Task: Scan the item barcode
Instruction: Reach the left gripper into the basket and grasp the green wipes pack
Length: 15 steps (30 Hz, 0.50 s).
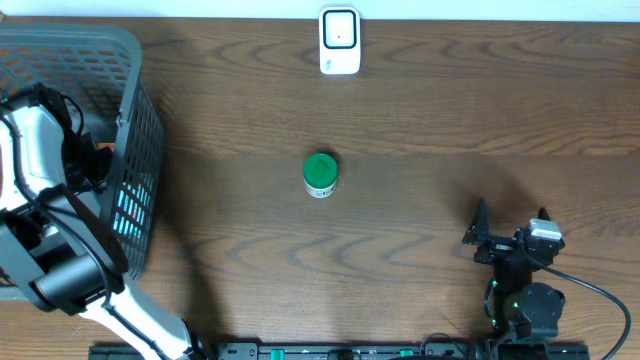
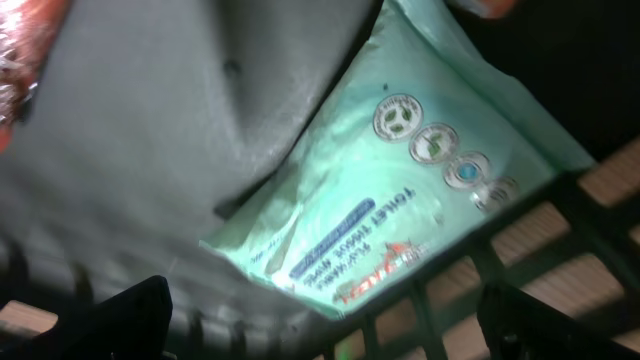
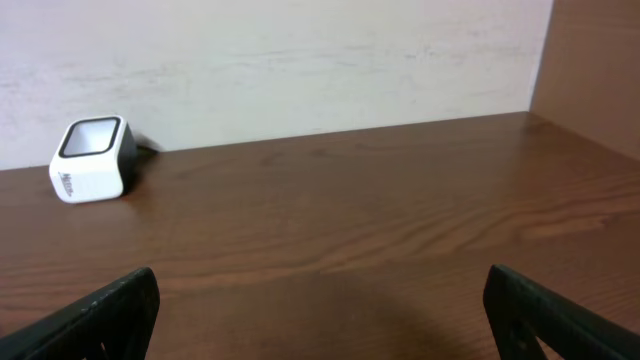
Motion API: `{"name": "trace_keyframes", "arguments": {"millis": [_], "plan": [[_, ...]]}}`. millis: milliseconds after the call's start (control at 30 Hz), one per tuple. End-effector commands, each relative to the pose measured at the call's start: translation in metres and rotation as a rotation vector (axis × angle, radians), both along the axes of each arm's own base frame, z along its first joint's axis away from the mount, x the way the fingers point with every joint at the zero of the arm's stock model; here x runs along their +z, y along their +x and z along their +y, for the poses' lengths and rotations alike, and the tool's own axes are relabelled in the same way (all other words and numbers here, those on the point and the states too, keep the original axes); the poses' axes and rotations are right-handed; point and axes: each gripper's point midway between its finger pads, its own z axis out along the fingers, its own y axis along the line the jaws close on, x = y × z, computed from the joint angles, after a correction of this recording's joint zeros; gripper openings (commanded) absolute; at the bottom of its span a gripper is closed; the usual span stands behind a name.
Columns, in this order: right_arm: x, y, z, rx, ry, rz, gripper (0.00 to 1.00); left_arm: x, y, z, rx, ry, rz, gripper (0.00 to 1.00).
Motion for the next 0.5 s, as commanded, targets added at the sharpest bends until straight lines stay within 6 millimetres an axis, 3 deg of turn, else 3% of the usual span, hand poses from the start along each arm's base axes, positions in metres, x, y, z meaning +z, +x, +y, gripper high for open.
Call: {"name": "trace_keyframes", "arguments": {"millis": [0,233,267,300,400,467], "plan": [[-0.001,0.000,-0.001,-0.001,-0.016,0.002,0.99,-0.023,-0.011,-0.005,-0.039,-0.040,0.052,0.98],[-0.001,0.000,-0.001,-0.001,-0.016,0.002,0.99,-0.057,-0.032,-0.017,-0.031,-0.067,0.097,0.99],[-0.001,0.000,-0.001,-0.001,-0.015,0.002,0.99,-0.064,-0.037,-0.020,-0.029,-0.071,0.105,0.78],[-0.001,0.000,-0.001,-0.001,-0.016,0.002,0.99,-0.065,-0.037,-0.020,-0.024,-0.070,0.105,0.67],[-0.001,0.000,-0.001,-0.001,-0.015,0.002,0.99,-0.065,-0.037,-0.020,-0.003,-0.065,0.107,0.47],[-0.001,0.000,-0.001,-0.001,-0.016,0.002,0.99,-0.065,-0.037,-0.020,-0.003,-0.064,0.107,0.39]]}}
